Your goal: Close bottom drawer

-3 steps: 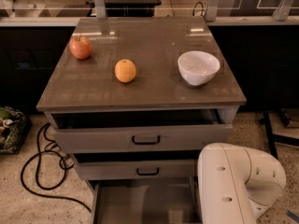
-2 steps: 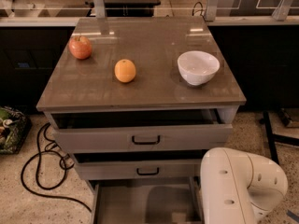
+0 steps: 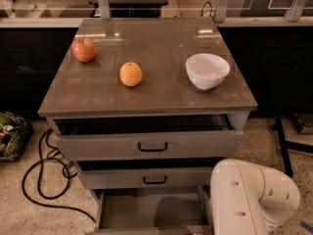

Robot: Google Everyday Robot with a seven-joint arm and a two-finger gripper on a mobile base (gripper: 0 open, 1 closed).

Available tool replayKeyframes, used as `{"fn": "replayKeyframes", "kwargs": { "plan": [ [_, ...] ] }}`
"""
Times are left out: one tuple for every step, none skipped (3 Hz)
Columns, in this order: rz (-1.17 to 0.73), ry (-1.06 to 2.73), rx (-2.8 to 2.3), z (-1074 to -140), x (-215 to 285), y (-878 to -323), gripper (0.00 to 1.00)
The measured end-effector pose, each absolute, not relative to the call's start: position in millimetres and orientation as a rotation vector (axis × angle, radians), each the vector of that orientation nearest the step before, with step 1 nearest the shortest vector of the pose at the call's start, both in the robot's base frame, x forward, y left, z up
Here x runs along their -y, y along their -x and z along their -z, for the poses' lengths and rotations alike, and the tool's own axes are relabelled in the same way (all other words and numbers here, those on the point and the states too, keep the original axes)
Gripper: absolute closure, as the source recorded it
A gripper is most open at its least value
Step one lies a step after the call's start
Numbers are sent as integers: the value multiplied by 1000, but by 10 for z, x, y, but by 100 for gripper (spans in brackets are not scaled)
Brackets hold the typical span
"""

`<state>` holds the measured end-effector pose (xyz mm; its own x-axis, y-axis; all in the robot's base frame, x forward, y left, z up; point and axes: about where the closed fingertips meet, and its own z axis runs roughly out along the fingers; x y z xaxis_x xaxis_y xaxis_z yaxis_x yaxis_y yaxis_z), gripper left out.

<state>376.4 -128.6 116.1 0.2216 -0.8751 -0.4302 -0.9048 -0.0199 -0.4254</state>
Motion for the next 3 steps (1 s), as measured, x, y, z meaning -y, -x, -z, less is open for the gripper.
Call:
{"fn": "replayKeyframes", "kwargs": {
  "plan": [
    [-54,1871,-1633,-1153,1277,-3784,100],
    [21,1822,-1577,-1187,1249,-4068,100],
    [30,1816,-1570,-1193,1247,-4092,100]
  ]
}}
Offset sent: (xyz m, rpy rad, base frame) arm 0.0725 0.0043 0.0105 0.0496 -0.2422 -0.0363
